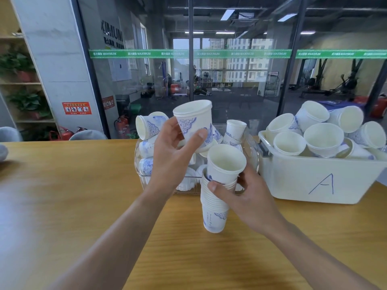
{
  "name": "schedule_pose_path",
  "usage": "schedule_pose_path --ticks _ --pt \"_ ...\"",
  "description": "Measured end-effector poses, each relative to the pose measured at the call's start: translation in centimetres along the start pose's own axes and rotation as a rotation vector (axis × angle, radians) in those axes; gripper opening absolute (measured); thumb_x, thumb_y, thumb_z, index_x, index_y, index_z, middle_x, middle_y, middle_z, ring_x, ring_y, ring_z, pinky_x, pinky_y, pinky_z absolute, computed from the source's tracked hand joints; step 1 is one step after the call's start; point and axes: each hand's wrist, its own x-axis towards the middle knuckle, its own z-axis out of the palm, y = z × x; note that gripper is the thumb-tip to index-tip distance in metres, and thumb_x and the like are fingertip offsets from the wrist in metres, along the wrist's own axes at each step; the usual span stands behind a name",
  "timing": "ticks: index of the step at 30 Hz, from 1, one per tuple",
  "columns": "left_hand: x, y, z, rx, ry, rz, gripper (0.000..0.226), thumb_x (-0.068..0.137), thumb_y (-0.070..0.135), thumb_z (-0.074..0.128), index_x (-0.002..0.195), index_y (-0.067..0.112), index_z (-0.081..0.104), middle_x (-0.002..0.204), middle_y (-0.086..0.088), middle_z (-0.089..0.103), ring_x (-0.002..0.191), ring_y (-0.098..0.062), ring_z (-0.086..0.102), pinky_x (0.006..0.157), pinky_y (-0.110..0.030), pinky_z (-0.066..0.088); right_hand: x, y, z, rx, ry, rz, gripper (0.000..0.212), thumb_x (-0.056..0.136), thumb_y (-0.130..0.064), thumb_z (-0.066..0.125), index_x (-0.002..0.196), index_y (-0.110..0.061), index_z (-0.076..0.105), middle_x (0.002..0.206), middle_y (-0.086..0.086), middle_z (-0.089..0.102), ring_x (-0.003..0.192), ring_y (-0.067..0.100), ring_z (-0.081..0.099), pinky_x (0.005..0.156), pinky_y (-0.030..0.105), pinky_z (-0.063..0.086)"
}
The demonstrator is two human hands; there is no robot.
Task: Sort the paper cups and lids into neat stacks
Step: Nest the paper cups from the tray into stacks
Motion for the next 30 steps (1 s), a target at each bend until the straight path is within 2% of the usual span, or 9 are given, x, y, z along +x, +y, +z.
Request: schedule_pose_path --ticks 5,8,10,13,17,20,22,26,30 --pt "-0.2 0.4 0.2 -0.074 0.025 -0.001 0.055 0.085 0.029 0.08 0.132 0.012 0.059 0.122 -0.002 0.075 0.117 -0.017 0.07 0.097 -0.036 0.058 -0.2 0.0 0.1 0.007 0.004 0.019 0.057 0.082 -0.042 0.084 0.131 -0.042 0.057 0.121 -0.024 0.069 0.115 0.001 0.065 0.099 0.036 0.056" --pt "-0.9 0.5 0.4 -0.06 -0.051 -0.013 0.056 0.083 0.029 0.077 0.133 0.012 0.058 0.121 -0.003 0.075 0.116 -0.018 0.07 0.093 -0.032 0.058 -0.5 0.0 0.2 0.024 -0.002 0.018 0.057 0.076 -0.046 0.083 0.126 -0.048 0.056 0.119 -0.028 0.069 0.113 -0.002 0.066 0.092 0.019 0.053" --pt "-1.6 0.1 0.5 -0.052 -0.117 -0.034 0.056 0.083 0.024 0.077 0.133 0.01 0.057 0.121 -0.003 0.075 0.115 -0.017 0.071 0.089 -0.026 0.057 -0.8 0.2 0.3 0.03 -0.01 0.027 0.057 0.077 -0.04 0.084 0.125 -0.049 0.055 0.116 -0.03 0.07 0.109 -0.003 0.067 0.087 0.013 0.051" --pt "-2.6 -1.1 0.4 -0.019 -0.19 -0.078 0.056 0.081 0.02 0.078 0.132 0.011 0.058 0.12 -0.003 0.076 0.114 -0.016 0.071 0.088 -0.027 0.058 -1.2 0.9 0.5 0.014 -0.01 0.048 0.059 0.078 -0.036 0.086 0.128 -0.043 0.056 0.117 -0.025 0.071 0.109 0.0 0.068 0.09 0.018 0.053" --pt "-3.7 -2.8 -0.1 0.107 -0.251 -0.118 0.052 0.084 0.022 0.084 0.13 0.018 0.06 0.124 0.004 0.073 0.121 -0.012 0.067 0.097 -0.038 0.057 -2.0 2.1 1.0 -0.003 -0.016 0.086 0.065 0.079 -0.035 0.088 0.133 -0.043 0.053 0.121 -0.023 0.07 0.113 0.001 0.067 0.095 0.027 0.055" --pt "-4.6 -3.8 -0.4 0.157 -0.269 -0.139 0.055 0.08 0.032 0.085 0.129 0.024 0.06 0.125 0.008 0.072 0.121 -0.01 0.066 0.098 -0.037 0.056 -2.5 3.0 1.4 -0.004 -0.025 0.123 0.065 0.079 -0.034 0.089 0.132 -0.043 0.052 0.121 -0.022 0.07 0.114 0.002 0.066 0.097 0.033 0.056" --pt "-5.0 -4.3 -0.7 0.169 -0.288 -0.157 0.063 0.077 0.039 0.084 0.132 0.025 0.059 0.127 0.007 0.071 0.123 -0.011 0.065 0.102 -0.04 0.055 -2.8 3.4 1.5 -0.005 -0.027 0.132 0.066 0.079 -0.036 0.089 0.133 -0.043 0.052 0.123 -0.022 0.069 0.115 0.002 0.066 0.097 0.033 0.056" --pt "-5.7 -5.2 -1.7 0.253 -0.39 -0.21 0.073 0.075 0.036 0.087 0.139 0.028 0.053 0.132 0.011 0.068 0.127 -0.01 0.062 0.109 -0.047 0.05 -3.3 4.0 1.2 0.004 -0.047 0.16 0.069 0.077 -0.037 0.09 0.133 -0.044 0.051 0.128 -0.026 0.066 0.117 0.0 0.064 0.095 0.026 0.055" --pt "-6.0 -5.6 -2.4 0.351 -0.466 -0.247 0.083 0.075 0.038 0.09 0.145 0.035 0.046 0.137 0.015 0.065 0.132 -0.006 0.058 0.111 -0.047 0.048 -3.8 4.4 0.5 -0.022 -0.088 0.151 0.072 0.079 -0.028 0.09 0.137 -0.042 0.05 0.13 -0.023 0.065 0.121 0.003 0.062 0.099 0.024 0.052"
